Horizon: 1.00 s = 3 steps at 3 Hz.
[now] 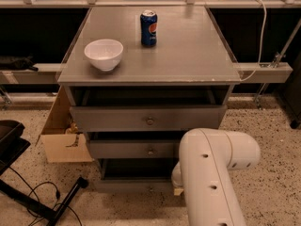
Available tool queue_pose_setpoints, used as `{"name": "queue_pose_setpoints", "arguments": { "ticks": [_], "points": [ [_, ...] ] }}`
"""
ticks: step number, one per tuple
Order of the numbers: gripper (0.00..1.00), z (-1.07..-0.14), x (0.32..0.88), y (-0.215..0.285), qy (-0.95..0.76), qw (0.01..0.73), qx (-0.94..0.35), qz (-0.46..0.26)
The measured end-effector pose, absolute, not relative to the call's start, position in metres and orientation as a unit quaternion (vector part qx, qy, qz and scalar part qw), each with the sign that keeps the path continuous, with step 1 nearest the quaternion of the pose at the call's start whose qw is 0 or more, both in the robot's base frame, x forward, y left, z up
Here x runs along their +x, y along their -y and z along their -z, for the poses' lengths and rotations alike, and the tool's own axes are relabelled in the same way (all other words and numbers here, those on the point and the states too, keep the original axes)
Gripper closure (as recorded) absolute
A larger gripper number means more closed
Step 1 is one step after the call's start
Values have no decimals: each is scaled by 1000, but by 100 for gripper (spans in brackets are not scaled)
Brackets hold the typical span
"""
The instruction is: Open bottom drawer
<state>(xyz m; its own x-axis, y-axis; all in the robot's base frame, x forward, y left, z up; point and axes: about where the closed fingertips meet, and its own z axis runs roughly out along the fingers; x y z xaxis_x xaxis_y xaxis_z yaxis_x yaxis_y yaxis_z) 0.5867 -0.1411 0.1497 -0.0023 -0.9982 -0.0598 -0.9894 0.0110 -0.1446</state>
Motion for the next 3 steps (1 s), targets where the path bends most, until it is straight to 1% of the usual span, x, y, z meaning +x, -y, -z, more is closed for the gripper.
{"name": "queue_pose_setpoints", "arguments": {
  "ticks": [1,2,3],
  "points": [
    [0,-150,587,141,-707,72,-703,30],
    [4,-143,582,139,-707,66,-703,26],
    [26,-128,569,133,-707,48,-705,16]
  ]
}}
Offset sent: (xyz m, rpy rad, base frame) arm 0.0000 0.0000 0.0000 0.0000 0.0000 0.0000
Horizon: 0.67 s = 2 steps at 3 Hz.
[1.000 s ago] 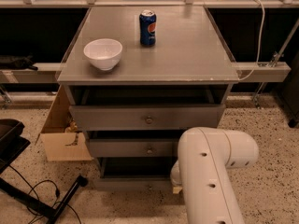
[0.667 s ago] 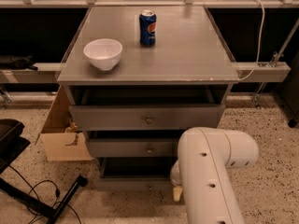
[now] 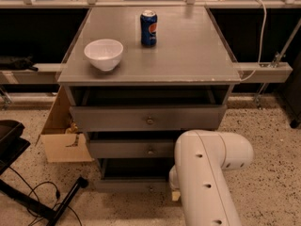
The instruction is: Open bottom drawer
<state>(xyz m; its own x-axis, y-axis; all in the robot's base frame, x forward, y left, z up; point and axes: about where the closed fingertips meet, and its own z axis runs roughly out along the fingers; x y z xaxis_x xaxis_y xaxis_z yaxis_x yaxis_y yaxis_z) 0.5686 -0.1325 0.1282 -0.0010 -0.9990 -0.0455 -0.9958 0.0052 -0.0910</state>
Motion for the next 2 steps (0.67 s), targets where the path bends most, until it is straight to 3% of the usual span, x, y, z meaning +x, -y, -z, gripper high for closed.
{"name": "queue_pose_setpoints", "arguments": {
  "ticks": [1,2],
  "points": [
    [50,-129,569,132,-707,48,-705,16],
    [81,-134,560,133,-711,40,-702,13]
  ]
}}
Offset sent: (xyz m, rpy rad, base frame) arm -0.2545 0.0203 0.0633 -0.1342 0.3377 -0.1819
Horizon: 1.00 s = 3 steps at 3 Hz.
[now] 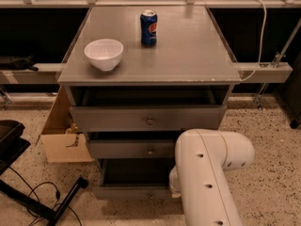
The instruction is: Open bottom drawer
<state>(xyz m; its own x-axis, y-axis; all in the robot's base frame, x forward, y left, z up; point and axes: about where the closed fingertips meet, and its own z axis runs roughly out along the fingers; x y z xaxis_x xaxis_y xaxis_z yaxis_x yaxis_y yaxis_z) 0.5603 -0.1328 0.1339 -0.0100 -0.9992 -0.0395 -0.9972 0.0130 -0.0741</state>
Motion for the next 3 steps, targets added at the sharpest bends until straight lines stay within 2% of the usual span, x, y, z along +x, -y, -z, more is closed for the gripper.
{"name": "queue_pose_setpoints", "arguments": {
  "ticks": [1,3],
  "points": [
    [100,-135,560,133,-711,40,-702,12],
    [100,-135,541,138,-718,28,-696,3]
  ]
}}
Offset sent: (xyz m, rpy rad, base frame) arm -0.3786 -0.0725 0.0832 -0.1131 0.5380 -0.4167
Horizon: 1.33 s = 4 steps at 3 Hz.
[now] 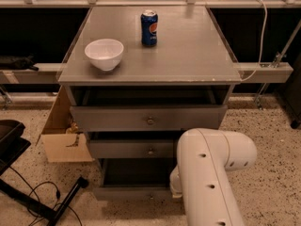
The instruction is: Open bottom drawer
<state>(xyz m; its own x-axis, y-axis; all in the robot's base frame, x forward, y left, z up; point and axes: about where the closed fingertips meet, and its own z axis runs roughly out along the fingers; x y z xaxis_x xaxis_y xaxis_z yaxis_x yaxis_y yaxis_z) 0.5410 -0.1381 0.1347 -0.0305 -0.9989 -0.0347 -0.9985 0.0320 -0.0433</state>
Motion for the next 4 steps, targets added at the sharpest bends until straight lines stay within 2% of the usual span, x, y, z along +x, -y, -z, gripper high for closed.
{"name": "queue_pose_setpoints", "arguments": {
  "ticks": [1,2,4],
  "points": [
    [100,-136,534,138,-718,24,-695,-1],
    [83,-137,534,138,-718,24,-695,-1],
    [37,-137,534,138,-718,24,-695,-1]
  ]
}}
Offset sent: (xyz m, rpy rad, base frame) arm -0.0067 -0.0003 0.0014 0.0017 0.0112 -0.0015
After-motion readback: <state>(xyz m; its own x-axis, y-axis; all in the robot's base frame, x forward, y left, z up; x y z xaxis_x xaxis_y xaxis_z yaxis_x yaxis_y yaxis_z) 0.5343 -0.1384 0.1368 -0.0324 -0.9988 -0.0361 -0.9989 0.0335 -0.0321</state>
